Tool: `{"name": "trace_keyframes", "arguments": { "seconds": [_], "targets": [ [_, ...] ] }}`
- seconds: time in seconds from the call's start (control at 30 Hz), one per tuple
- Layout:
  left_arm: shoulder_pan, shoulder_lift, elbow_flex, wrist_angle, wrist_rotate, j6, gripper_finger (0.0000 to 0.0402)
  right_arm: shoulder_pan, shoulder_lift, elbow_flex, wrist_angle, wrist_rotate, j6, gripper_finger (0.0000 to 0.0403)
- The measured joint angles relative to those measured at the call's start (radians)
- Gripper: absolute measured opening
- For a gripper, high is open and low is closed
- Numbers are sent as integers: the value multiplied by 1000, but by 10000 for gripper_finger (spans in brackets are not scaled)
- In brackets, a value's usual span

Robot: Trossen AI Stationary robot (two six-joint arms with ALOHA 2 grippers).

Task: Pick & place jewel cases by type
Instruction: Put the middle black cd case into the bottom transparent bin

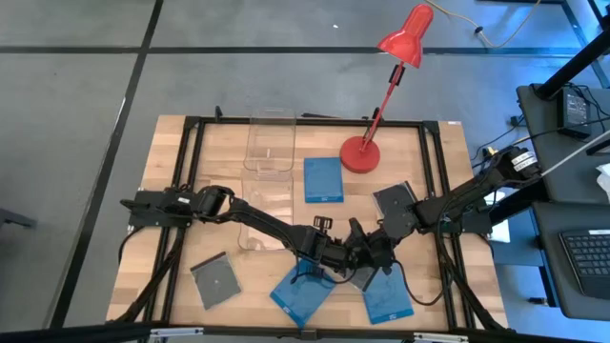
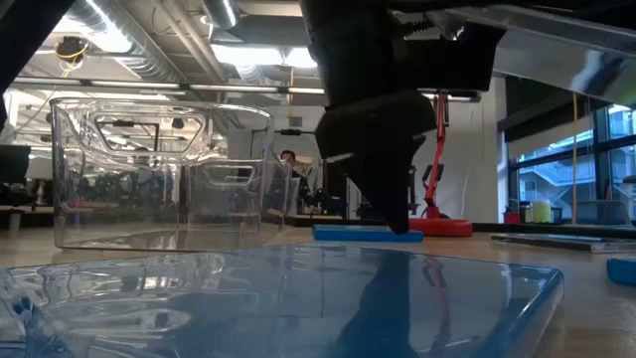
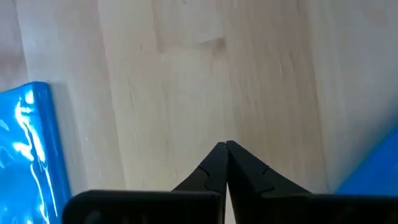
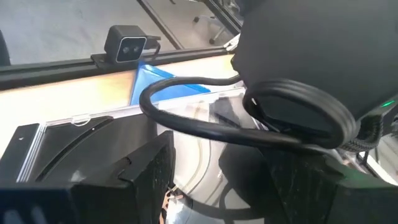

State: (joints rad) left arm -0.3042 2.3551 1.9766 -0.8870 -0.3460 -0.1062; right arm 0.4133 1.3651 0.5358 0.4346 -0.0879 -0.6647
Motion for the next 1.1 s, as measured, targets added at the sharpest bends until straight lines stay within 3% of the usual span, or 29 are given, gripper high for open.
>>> {"name": "trace_keyframes", "arguments": {
  "seconds": [0.5, 1.1],
  "targets": [
    [-1, -17, -3, -60, 79, -22, 3, 4, 1, -1, 38, 10, -34, 255],
    [-2, -22, -5, -131, 83, -23, 3, 11, 1, -1, 43, 53, -89, 255]
  ]
}}
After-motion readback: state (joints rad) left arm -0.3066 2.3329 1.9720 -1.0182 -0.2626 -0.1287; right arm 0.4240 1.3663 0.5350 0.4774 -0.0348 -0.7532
